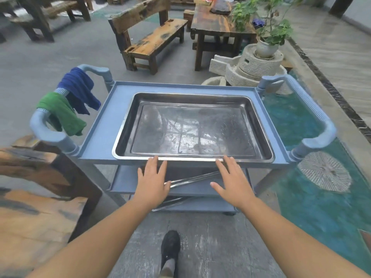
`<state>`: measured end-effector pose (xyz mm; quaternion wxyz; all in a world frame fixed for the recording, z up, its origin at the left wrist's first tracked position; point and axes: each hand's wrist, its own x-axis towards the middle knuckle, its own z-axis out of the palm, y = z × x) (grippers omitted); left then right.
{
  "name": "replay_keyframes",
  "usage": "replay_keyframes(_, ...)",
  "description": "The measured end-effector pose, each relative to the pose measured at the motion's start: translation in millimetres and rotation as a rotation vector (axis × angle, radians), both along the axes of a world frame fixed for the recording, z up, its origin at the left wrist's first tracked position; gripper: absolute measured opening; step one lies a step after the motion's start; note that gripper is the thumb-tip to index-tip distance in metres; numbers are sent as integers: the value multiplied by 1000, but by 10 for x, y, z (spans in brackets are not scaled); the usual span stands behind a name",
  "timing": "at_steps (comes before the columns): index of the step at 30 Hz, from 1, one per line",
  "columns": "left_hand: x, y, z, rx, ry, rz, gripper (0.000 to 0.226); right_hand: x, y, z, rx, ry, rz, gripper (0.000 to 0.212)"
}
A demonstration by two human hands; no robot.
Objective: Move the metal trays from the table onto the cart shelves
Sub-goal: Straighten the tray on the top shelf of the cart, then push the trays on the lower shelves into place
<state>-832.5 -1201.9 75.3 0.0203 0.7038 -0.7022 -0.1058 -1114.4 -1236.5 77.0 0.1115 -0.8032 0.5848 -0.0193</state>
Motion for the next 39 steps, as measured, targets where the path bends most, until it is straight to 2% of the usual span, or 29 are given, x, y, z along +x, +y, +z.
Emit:
replay_keyframes(6, -66, 484, -262, 83, 13, -3, 51, -141, 436, -249, 100, -76, 8, 72)
replay_keyframes(11, 0, 280, -467, 218, 71, -12, 34, -148, 312, -501, 249, -64, -79, 68)
replay_keyframes(15, 54, -64, -713, 324, 107, -10, 31, -94, 34, -764, 348, -20, -141, 68)
replay_keyframes(18, 76, -360, -1058, 359, 107, -31, 36, -50, -229, -1083, 364, -8, -174, 68)
replay_keyframes(24, 100, -945, -2025, 235, 71, -56, 57, 36, -817, -2018, 294, -73, -175, 79)
replay_keyframes(29, 160, -1352, -2805, 46, 25, -55, 77, -37, -1329, -2838, 63, -56, -43, 94)
replay_keyframes(34, 126, -1471, -3311, -54, -23, -74, 114, -142, -1726, -3362, -143, 43, 54, 96)
replay_keyframes(36, 112, -1482, -3462, -101, -86, -101, 116, -156, -1839, -3479, -168, 117, 76, 105)
replay_keyframes(39, 125, -1498, -3589, -194, -144, -119, 109, -182, -1923, -3571, -154, 110, 88, 108)
